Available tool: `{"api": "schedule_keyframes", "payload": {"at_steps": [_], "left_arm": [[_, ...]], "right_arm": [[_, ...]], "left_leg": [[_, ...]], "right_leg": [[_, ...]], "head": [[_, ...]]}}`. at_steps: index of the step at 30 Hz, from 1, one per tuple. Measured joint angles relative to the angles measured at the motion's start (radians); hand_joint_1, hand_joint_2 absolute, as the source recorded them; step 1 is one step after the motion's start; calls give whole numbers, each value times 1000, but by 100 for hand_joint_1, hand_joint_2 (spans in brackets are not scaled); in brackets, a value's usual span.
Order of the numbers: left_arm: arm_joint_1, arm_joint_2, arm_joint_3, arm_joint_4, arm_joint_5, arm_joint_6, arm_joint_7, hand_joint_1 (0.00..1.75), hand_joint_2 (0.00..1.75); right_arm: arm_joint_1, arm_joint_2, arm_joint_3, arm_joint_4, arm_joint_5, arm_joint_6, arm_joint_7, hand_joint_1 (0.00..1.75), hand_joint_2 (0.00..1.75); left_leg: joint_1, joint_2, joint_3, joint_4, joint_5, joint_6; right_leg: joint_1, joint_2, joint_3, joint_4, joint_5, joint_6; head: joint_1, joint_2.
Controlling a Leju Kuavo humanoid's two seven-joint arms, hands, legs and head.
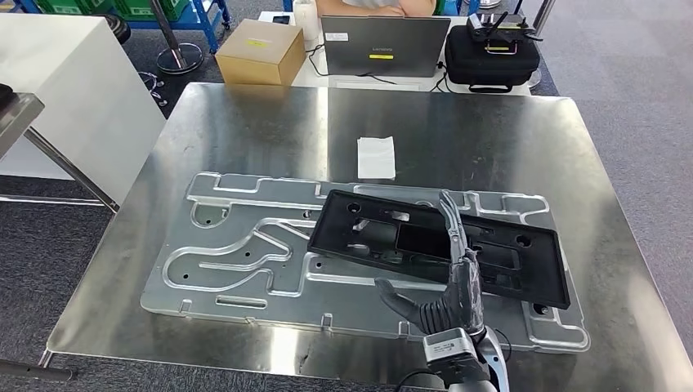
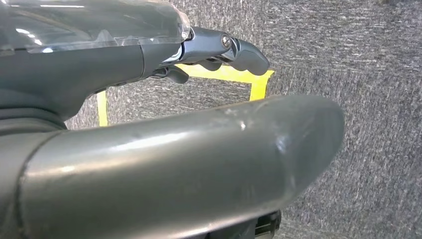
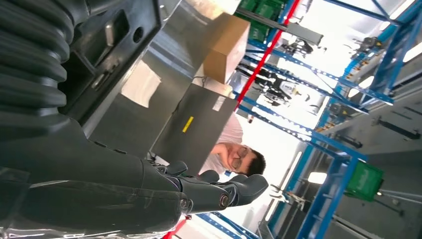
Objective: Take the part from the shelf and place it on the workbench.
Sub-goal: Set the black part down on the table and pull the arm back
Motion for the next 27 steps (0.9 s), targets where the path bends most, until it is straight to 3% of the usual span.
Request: {"api": "schedule_keyframes", "payload": {"at_steps": [3, 7, 9, 11, 12, 13, 14, 16, 17, 18, 23, 25, 27], "left_arm": [[0, 1, 1, 0, 0, 2, 0, 0, 0], [-1, -1, 5, 0, 0, 9, -2, 0, 0], [0, -4, 6, 0, 1, 12, -3, 0, 0], [1, -7, 8, 0, 2, 13, -4, 0, 0], [2, -8, 8, 0, 4, 13, -4, 0, 0], [5, -9, 9, 1, 6, 13, -5, 0, 0], [7, -10, 9, 1, 8, 14, -5, 0, 0], [10, -13, 10, 2, 11, 14, -6, 0, 0], [10, -14, 12, 2, 13, 14, -8, 0, 0], [11, -15, 14, 2, 14, 14, -8, 0, 0], [9, -20, 21, 3, 20, 15, -13, 0, 0], [5, -22, 23, 3, 22, 15, -14, 0, 0], [4, -22, 25, 3, 22, 15, -14, 0, 0]], "right_arm": [[8, 0, 14, -21, 4, -22, -20, 0, 175], [23, 1, 41, -80, -10, -75, -60, 0, 0], [34, 1, 49, -117, -34, -104, -80, 0, 0], [57, -2, 49, -150, -68, -132, -103, 0, 0], [72, -6, 47, -165, -83, -144, -115, 0, 0], [85, -10, 45, -180, -96, -153, -125, 0, 0], [97, -13, 42, -194, -106, -161, -135, 0, 0], [122, -18, 33, -223, -123, -174, -155, 0, 0], [137, -21, 26, -237, -130, -181, -165, 0, 0], [152, -24, 19, -250, -137, -186, -173, 0, 0], [219, -31, -13, -319, -163, -202, -210, 0, 0], [232, -31, -19, -336, -167, -202, -215, 0, 0], [243, -32, -23, -346, -168, -202, -217, 0, 0]], "left_leg": [[-2, 0, -2, 3, -13, 11], [6, 2, 14, -27, -21, 25], [16, 4, 31, -51, -20, 26], [15, 3, 38, -54, -24, 27], [16, 2, 43, -54, -28, 26], [16, 0, 50, -54, -34, 25], [17, -1, 59, -53, -40, 22], [19, -5, 78, -49, -57, 12], [17, -8, 82, -43, -66, 4], [16, -10, 82, -35, -73, -3], [15, -3, 62, 14, -107, -27], [17, 3, 5, 132, -153, -32], [17, 5, -84, 276, -191, -33]], "right_leg": [[-3, 3, 2, -8, -10, 5], [1, 1, 3, -2, -21, 10], [4, 1, -41, 86, -62, 13], [2, 3, -147, 248, -113, 20], [0, 3, -200, 314, -118, 23], [-2, 3, -236, 341, -98, 26], [-4, 2, -255, 328, -53, 28], [-9, 2, -253, 224, 64, 30], [-9, 3, -248, 180, 103, 29], [-7, 3, -243, 152, 116, 22], [-6, 4, -229, 137, 80, -21], [-4, 1, -214, 133, 73, -34], [3, 0, -204, 133, 65, -41]], "head": [[0, 0], [1, 0], [5, 0], [7, 0], [7, 0], [7, 0], [7, 0], [7, 0], [8, 0], [9, 0], [5, 0], [0, 0], [-2, 0]]}}
